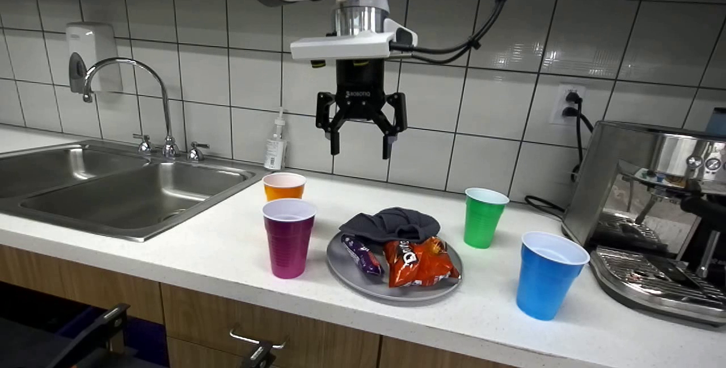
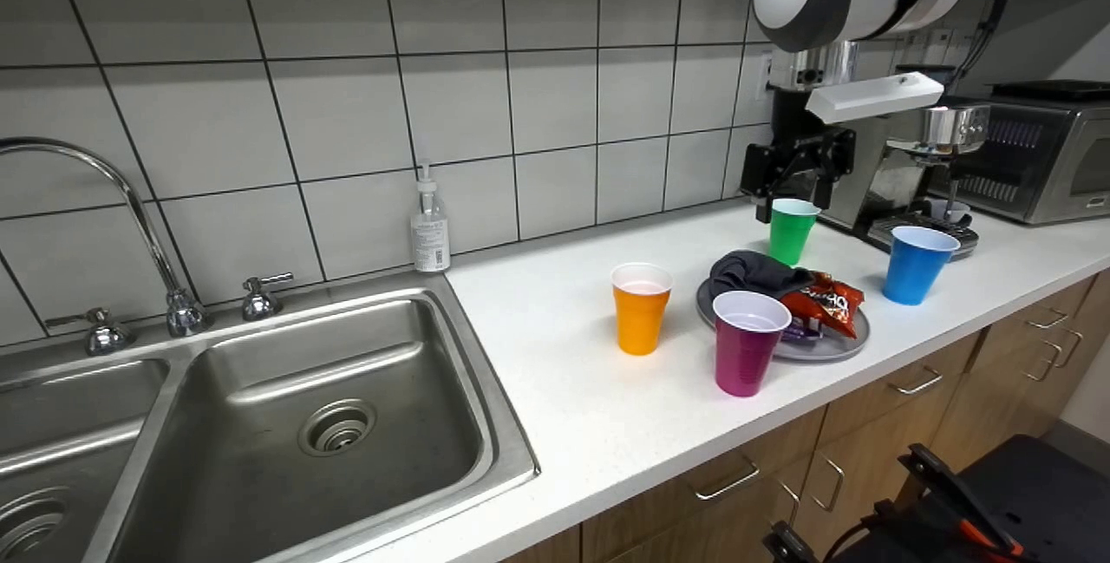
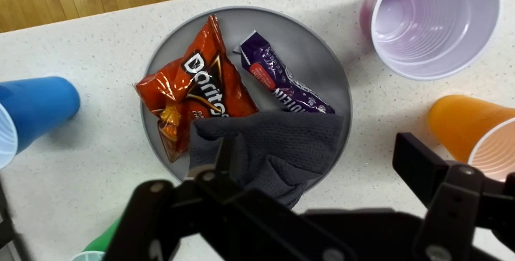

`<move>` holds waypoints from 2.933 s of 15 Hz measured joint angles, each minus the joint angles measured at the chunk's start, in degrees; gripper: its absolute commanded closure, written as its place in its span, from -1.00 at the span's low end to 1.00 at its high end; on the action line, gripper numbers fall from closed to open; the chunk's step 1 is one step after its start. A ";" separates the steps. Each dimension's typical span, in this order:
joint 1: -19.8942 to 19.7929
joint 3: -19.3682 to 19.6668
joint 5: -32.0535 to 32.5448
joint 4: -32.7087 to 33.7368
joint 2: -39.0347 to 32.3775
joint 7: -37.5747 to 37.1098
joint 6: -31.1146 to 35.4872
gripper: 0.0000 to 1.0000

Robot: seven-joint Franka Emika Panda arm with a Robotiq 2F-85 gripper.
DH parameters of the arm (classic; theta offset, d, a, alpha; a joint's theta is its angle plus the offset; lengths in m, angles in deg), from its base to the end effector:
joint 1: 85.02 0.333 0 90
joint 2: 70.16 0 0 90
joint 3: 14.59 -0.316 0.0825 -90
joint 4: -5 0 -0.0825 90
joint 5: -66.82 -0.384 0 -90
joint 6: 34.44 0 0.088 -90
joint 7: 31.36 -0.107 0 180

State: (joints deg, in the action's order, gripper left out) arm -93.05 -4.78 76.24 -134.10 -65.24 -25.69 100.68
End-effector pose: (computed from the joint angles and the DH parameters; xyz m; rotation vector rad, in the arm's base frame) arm 0.4543 -0.1483 0.3404 3.0347 -0.1461 -0.0079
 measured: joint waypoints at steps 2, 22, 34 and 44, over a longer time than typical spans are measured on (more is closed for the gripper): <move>-0.02 0.03 -0.58 0.99 -2.58 -1.24 1.14 -1.00; -0.03 -0.01 -6.94 17.26 -22.35 -7.08 3.40 -1.00; 0.05 -0.37 -13.61 18.50 -25.38 -10.86 5.71 -1.00; 0.17 0.62 -14.10 23.94 -33.73 -19.13 10.36 -1.00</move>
State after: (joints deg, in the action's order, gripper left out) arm -92.89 -4.16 62.15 -110.16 -98.97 -44.82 111.04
